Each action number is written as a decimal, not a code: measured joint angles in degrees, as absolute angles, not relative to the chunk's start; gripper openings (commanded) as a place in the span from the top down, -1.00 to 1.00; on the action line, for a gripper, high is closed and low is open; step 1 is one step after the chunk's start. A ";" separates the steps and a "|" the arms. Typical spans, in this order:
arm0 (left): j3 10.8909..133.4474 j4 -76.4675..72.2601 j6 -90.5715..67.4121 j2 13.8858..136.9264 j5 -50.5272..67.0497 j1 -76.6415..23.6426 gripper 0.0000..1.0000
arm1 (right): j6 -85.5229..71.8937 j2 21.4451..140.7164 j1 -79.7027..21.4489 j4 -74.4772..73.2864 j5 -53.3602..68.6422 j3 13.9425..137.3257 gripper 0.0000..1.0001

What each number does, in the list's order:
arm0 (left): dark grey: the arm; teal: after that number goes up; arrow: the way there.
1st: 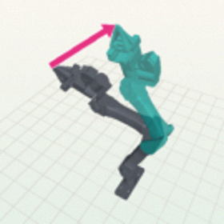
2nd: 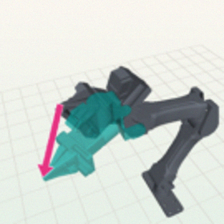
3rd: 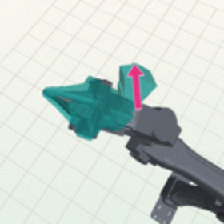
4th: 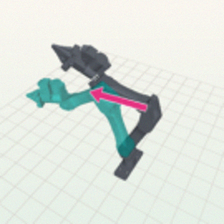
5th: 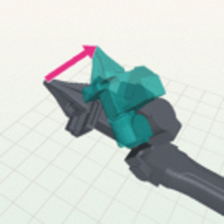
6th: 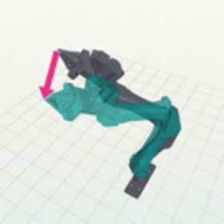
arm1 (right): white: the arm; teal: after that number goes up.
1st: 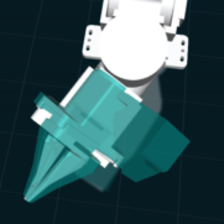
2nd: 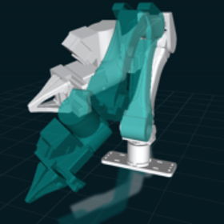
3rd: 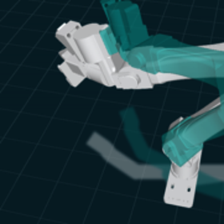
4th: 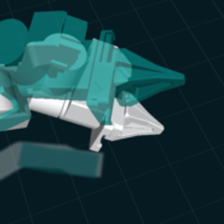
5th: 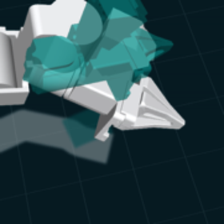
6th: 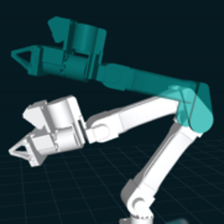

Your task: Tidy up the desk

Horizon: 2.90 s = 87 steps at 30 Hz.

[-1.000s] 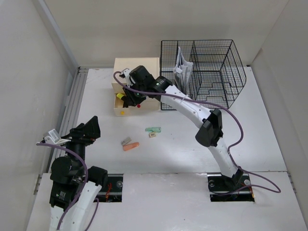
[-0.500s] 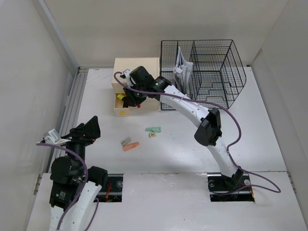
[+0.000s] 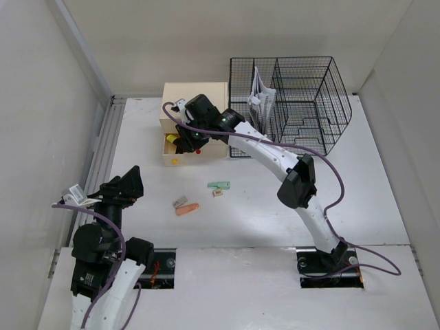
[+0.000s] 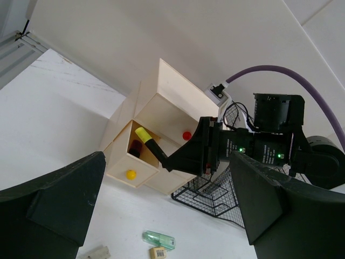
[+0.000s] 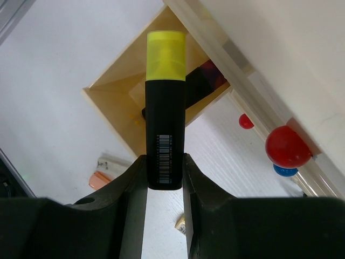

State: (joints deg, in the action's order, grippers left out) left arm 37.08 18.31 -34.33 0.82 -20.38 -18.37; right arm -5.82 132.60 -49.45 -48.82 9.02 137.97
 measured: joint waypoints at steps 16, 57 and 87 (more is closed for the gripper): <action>37.08 18.31 -34.30 0.82 -20.38 -18.37 -0.98 | -5.85 132.62 -49.45 -48.82 9.52 138.08 0.76; 37.08 18.31 -34.30 0.82 -20.40 -18.37 -0.98 | -4.40 132.00 -49.45 -47.51 13.21 137.12 0.02; 36.38 17.69 -35.66 1.74 -16.27 -18.37 -0.93 | 19.46 128.62 -52.73 -31.38 13.96 120.16 1.00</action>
State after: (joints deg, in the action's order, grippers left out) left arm 36.38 17.69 -35.66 1.74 -16.27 -18.37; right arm 19.46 128.62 -52.73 -31.38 13.96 120.16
